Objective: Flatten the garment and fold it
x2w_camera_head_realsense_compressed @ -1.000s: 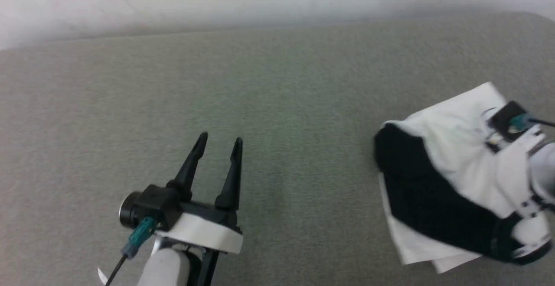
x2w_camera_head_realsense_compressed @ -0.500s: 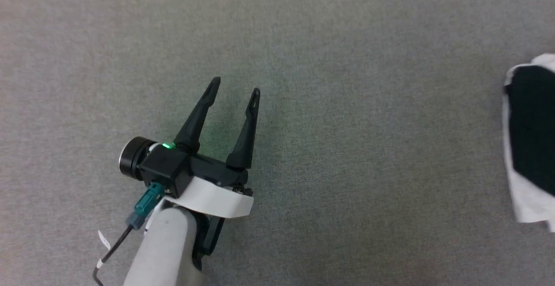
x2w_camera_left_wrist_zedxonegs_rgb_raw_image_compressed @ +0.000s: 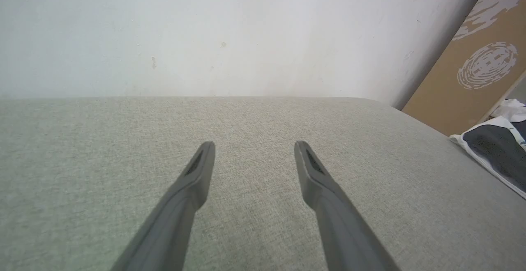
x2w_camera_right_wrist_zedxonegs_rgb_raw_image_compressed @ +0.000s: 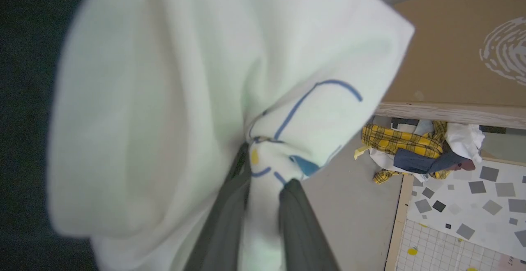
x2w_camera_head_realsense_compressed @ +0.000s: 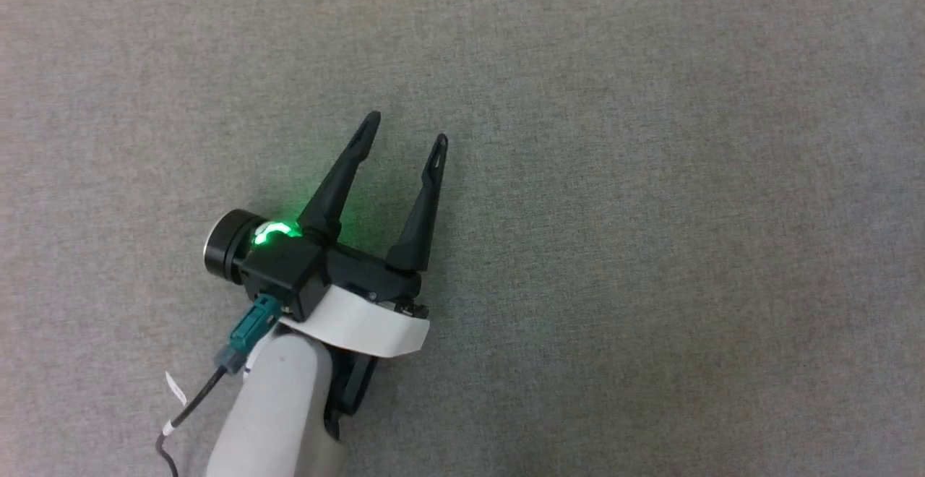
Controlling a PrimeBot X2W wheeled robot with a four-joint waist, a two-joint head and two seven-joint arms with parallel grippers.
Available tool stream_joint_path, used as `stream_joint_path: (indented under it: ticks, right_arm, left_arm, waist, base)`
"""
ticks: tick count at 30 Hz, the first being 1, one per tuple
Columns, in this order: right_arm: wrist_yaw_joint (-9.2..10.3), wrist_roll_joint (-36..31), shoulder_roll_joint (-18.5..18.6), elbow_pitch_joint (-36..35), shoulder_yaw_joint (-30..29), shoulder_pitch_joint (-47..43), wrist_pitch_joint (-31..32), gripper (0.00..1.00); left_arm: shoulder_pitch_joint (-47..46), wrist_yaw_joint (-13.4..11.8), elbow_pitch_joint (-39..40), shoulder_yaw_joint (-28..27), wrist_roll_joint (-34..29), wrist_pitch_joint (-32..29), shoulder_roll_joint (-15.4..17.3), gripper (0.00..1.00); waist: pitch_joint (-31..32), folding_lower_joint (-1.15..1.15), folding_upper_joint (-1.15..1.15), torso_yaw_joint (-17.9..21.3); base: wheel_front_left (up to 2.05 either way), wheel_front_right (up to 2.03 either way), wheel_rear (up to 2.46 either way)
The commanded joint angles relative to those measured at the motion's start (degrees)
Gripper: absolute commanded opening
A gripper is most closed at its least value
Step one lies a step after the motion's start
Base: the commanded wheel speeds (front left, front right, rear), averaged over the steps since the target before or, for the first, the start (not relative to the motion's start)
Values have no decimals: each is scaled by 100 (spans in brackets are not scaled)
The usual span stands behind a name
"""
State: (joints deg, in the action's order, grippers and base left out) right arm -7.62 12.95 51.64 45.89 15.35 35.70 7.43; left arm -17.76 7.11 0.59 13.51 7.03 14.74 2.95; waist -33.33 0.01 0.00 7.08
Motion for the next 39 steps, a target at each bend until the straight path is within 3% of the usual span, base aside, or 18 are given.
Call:
stream_joint_path:
  ticks: [1,2,9,15,21,26,34,39]
  right_arm:
    - [13,-64,-17,80,-69,93,-11,78]
    - [13,-128,-52,155,-117,99,6,100]
    - [13,-289,-187,260,-243,304,35,100]
    - [13,88,-512,-237,-456,602,-155,100]
    - [13,286,-912,-1181,-482,640,-798,100]
    - [13,423,-1588,-2174,-877,240,-1345,100]
    - [13,92,-3225,-3833,-1774,-1308,-1678,100]
    - [13,-110,-4157,-4325,-1987,-2322,-1712,100]
  left_arm:
    - [21,30,-76,-36,-2,26,34,100]
    - [49,30,-100,-47,8,26,32,100]
    - [391,31,-215,-218,123,26,13,100]
    - [837,-11,-207,-523,226,26,1,100]
    - [1217,-145,-179,-859,397,26,-5,100]
    - [1426,-377,-118,-1076,525,26,-6,100]
    - [1770,-649,-43,-1182,478,26,-6,100]
    - [1917,-715,-53,-1122,432,26,-7,100]
  waist:
    - [111,-1,0,0]
    - [193,-1,0,8]
    - [1012,-1,0,96]
    - [1878,-1,0,116]
    - [2487,-1,0,-4]
    - [2761,-1,0,-177]
    - [3005,-1,0,-424]
    - [3067,-1,0,-544]
  base:
    - [0,0,0]
    - [0,0,0]
    - [0,0,0]
    - [0,0,0]
    - [0,0,0]
    - [0,0,0]
    - [0,0,0]
    - [0,0,0]
